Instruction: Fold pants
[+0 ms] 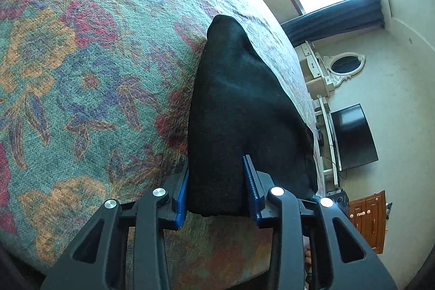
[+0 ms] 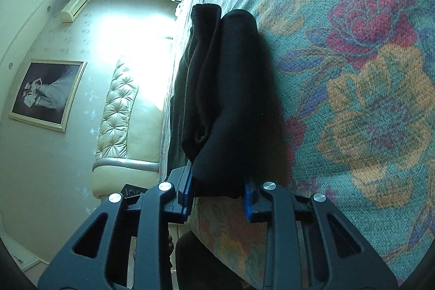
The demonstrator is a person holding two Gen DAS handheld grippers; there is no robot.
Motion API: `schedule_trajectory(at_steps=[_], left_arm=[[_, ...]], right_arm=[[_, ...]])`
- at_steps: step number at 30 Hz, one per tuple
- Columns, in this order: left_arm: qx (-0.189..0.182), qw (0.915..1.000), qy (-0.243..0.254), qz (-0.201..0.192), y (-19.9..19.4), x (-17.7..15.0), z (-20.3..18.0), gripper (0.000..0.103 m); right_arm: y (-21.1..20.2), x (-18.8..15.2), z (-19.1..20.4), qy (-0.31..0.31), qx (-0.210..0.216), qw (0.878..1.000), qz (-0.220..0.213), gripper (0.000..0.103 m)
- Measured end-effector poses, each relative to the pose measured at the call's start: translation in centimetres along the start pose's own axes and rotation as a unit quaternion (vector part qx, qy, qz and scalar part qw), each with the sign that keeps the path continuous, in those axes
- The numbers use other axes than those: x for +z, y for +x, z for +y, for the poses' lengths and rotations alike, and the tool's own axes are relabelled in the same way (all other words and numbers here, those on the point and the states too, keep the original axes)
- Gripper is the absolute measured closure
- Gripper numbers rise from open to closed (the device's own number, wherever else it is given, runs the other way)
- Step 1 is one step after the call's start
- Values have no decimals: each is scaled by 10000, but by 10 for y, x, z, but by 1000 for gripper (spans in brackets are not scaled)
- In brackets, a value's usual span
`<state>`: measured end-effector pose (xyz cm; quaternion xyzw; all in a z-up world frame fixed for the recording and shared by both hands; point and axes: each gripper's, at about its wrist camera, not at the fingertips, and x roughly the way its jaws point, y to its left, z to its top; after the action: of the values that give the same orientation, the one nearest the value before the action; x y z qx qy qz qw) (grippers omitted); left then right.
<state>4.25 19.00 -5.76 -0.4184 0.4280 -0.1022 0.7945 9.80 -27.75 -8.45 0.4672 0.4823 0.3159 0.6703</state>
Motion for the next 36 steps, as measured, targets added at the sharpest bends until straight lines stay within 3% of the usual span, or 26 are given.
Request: schedule_trajectory(at_steps=[36], left_arm=[[329, 9980, 508, -203, 2, -5, -1, 67]], right_arm=[[-1, -4, 8, -58, -129, 9999, -46, 76]])
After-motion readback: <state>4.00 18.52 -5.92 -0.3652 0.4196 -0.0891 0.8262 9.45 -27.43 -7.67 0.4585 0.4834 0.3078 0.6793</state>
